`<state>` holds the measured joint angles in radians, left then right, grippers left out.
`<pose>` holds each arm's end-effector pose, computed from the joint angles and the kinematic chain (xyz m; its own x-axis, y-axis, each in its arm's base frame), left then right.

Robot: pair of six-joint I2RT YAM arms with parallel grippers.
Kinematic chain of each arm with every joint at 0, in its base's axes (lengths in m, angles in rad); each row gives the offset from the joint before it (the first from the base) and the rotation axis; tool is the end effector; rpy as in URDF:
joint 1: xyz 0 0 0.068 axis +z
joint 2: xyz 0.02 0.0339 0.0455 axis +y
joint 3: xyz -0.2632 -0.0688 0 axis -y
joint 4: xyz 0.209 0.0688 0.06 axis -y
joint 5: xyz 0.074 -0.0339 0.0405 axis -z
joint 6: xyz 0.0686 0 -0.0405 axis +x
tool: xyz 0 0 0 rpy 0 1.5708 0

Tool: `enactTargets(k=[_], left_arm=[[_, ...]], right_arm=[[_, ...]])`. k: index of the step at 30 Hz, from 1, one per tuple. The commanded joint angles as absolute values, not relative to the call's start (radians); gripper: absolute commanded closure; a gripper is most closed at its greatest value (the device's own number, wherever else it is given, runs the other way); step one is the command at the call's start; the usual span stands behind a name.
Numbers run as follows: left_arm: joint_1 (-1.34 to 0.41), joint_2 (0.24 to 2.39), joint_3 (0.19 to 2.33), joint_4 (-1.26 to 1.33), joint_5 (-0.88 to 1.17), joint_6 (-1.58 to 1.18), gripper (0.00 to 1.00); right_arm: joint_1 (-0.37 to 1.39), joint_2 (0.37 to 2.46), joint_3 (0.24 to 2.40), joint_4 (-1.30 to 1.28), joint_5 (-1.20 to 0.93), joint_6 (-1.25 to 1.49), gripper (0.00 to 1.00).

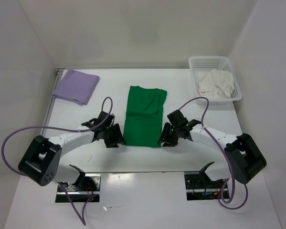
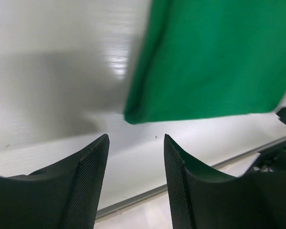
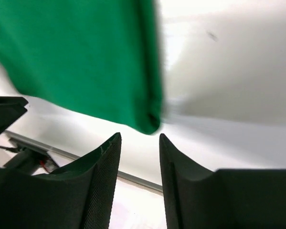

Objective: Fold and stack the t-shirts
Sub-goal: Grab one side of the 2/3 rectangular tshirt with both arms

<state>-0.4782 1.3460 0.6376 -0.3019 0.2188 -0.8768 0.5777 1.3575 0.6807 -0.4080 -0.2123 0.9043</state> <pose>0.2009 -0.1209 0.1603 -0.9050 -0.3761 -0.1987 -0.2252 0.8200 -0.5262 0.1854 0.1381 0.1619 -0.9423 0.3029 -0.1423 0.2012 0.8526 0.4823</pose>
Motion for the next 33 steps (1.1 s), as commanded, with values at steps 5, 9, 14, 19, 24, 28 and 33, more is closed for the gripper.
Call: enactTargets(k=[5,9,14,19,24,28,33], left_arm=[[-0.476,1.466,0.652,-0.232,0.224,-0.894,0.46],[-0.476,1.493,0.663,-0.212,0.206,-0.894,0.55],[-0.476,1.483,0.663,-0.212,0.193,-0.894,0.72],[-0.476,1.442,0.663,-0.247,0.175,-0.894,0.87],[-0.476,1.33,0.614,-0.34,0.196,-0.894,0.97],[-0.476,1.126,0.577,-0.503,0.307,-0.905,1.0],[-0.476,0.957,0.678,-0.699,0.342,-0.916,1.0]], right_arm=[[0.568,1.391,0.595,-0.316,-0.199,0.943,0.55],[0.568,1.447,0.604,-0.275,-0.199,0.922,0.61],[0.568,1.466,0.614,-0.233,-0.199,0.922,0.74],[0.568,1.427,0.614,-0.247,-0.189,0.922,0.97],[0.627,1.286,0.513,-0.311,-0.205,1.009,1.0],[0.77,1.06,0.463,-0.431,-0.259,1.17,1.0],[0.737,0.874,0.555,-0.595,-0.259,1.172,1.0]])
